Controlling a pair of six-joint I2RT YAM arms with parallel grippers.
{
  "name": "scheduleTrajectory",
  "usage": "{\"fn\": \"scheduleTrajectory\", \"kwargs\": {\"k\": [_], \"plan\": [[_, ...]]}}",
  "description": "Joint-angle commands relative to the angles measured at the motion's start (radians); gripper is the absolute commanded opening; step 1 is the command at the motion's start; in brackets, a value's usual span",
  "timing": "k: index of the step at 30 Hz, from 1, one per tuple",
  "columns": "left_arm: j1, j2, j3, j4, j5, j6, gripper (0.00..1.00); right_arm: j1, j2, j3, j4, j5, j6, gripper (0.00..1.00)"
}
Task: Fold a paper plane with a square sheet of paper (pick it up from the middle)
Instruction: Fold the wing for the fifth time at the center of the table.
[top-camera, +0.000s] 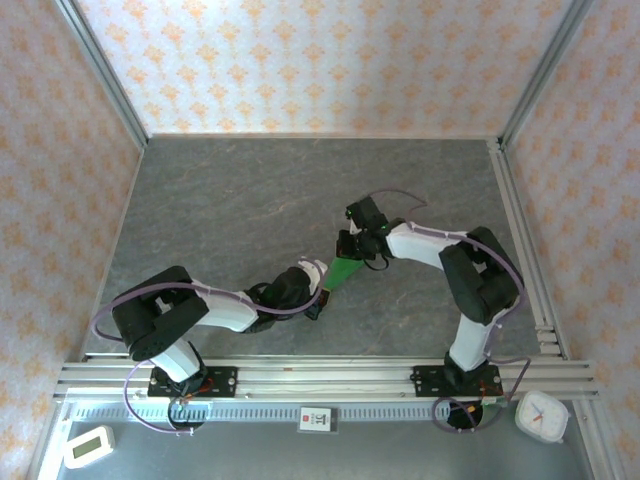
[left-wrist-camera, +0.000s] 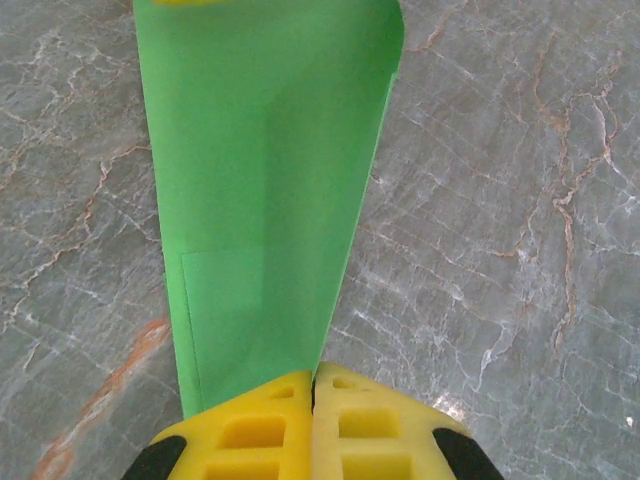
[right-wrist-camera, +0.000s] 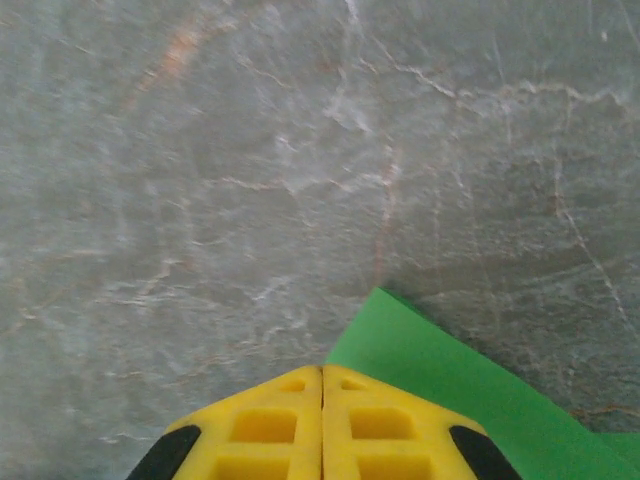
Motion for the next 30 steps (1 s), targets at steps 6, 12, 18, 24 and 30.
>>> {"fn": "scheduleTrajectory", "kwargs": {"k": [6,12,18,24,30], "plan": [[0.018,0.021,-0.004,0.010,0.028,-0.008,0.00,-0.009,0.087,0.045,-0.049,0.009,-0.061,0.03],[0.021,0.022,-0.004,0.013,0.038,-0.009,0.00,-0.011,0.091,0.070,-0.073,0.003,-0.077,0.01],[0.024,0.020,-0.009,0.021,0.041,-0.020,0.00,-0.011,0.095,0.138,-0.119,0.022,-0.094,0.00],[0.040,0.010,-0.018,0.044,0.058,-0.044,0.00,-0.010,0.163,0.163,-0.157,0.023,-0.123,0.00],[0.079,0.006,-0.032,0.066,0.081,-0.069,0.00,-0.011,0.186,0.135,-0.152,0.033,-0.129,0.00]]}}
